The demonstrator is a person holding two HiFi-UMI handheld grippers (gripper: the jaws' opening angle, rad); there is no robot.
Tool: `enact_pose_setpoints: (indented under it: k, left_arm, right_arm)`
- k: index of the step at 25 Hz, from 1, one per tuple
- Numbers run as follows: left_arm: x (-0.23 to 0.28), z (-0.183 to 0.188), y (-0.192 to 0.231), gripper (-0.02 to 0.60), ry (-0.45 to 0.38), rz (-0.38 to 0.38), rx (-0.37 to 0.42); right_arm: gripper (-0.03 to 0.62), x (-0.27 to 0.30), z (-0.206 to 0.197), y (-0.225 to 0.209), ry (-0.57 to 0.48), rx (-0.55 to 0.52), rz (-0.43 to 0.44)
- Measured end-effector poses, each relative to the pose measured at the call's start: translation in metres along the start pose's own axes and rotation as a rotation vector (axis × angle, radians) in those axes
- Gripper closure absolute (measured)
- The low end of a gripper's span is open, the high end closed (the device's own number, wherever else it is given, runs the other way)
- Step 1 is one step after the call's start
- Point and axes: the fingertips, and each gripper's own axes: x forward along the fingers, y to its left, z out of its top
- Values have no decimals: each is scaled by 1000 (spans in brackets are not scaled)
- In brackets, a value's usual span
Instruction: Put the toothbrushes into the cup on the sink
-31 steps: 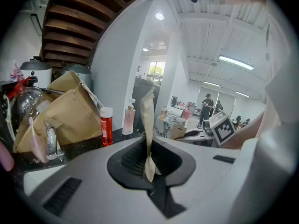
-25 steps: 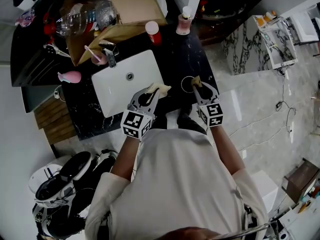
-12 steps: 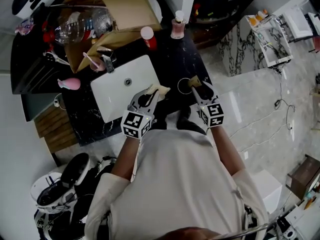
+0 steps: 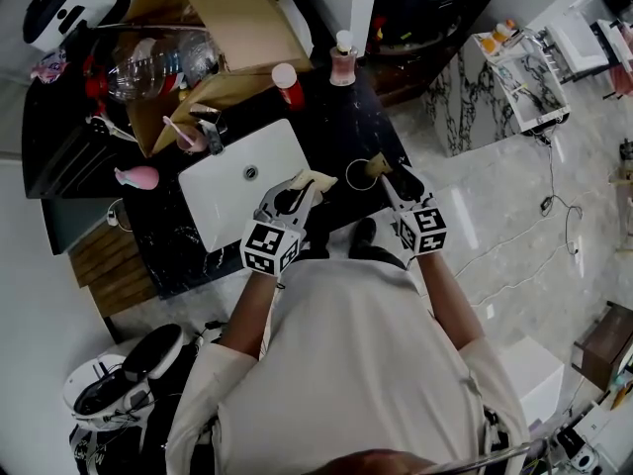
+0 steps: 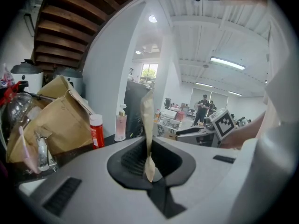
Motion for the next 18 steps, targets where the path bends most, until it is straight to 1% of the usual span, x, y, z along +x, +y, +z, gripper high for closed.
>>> enact_pose_setpoints:
  k: [3,9,18]
  left_arm:
    - [1,2,-3,552,0,-12,3]
    - [6,7,-9,552,2,-34,21]
    - [20,14,-20,552,2,-70,42]
  right_arm:
    - [426,-4,3,0,-13,24,0]
    - [445,-13,7,-3,-32,32,-9]
    - [510,-28,10,-13,-59,43,-47]
